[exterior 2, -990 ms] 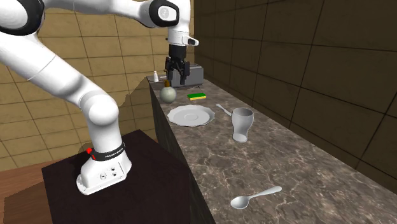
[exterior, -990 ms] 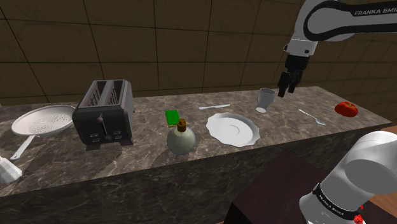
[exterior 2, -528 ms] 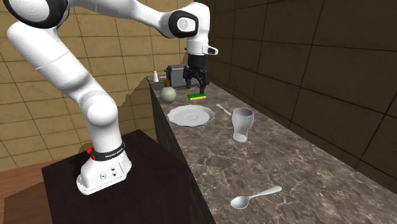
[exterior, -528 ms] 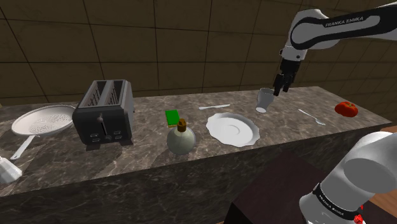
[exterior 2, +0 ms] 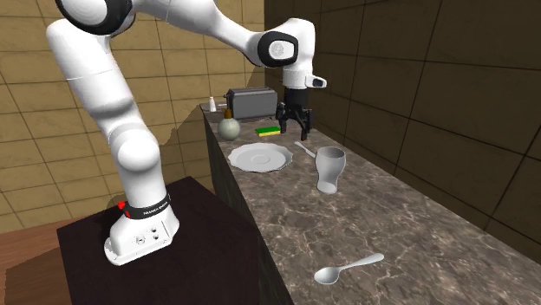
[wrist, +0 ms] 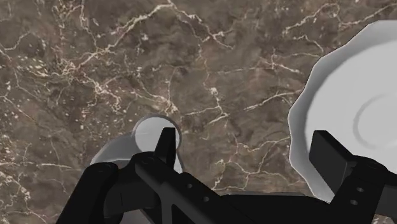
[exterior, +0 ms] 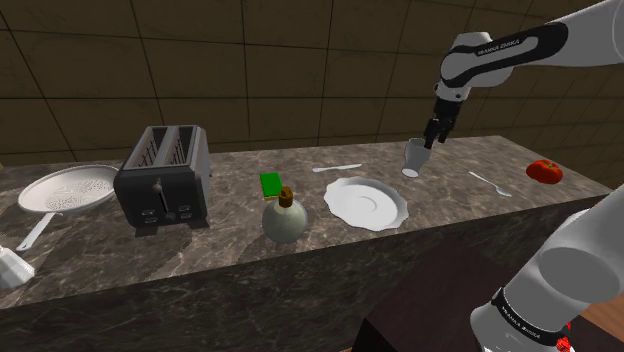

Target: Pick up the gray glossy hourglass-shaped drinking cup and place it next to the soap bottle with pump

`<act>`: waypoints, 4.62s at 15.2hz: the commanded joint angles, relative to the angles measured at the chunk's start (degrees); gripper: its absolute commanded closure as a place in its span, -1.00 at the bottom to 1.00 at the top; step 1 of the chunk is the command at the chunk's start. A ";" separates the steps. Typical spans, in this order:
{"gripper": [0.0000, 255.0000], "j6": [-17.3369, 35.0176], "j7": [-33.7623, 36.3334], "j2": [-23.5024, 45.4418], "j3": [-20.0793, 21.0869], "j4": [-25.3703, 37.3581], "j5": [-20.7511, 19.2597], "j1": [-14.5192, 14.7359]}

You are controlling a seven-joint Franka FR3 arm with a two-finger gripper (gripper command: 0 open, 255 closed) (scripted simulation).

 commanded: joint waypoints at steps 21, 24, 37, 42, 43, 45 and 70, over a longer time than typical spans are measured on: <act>-1.00 10.73 -16.27 30.15 -4.25 21.03 13.02 -6.96; -1.00 10.73 -16.28 30.16 -4.24 21.04 13.03 -6.97; 1.00 10.76 -16.28 30.13 -4.25 20.98 13.02 -6.96; 1.00 8.09 -15.87 28.86 -4.55 22.50 12.30 -6.75; 1.00 7.42 -15.78 28.56 -4.62 22.90 12.13 -6.71; 1.00 6.07 -15.61 27.99 -4.74 23.74 11.81 -6.63; 1.00 -12.19 -14.82 25.08 -5.55 39.41 10.11 -6.84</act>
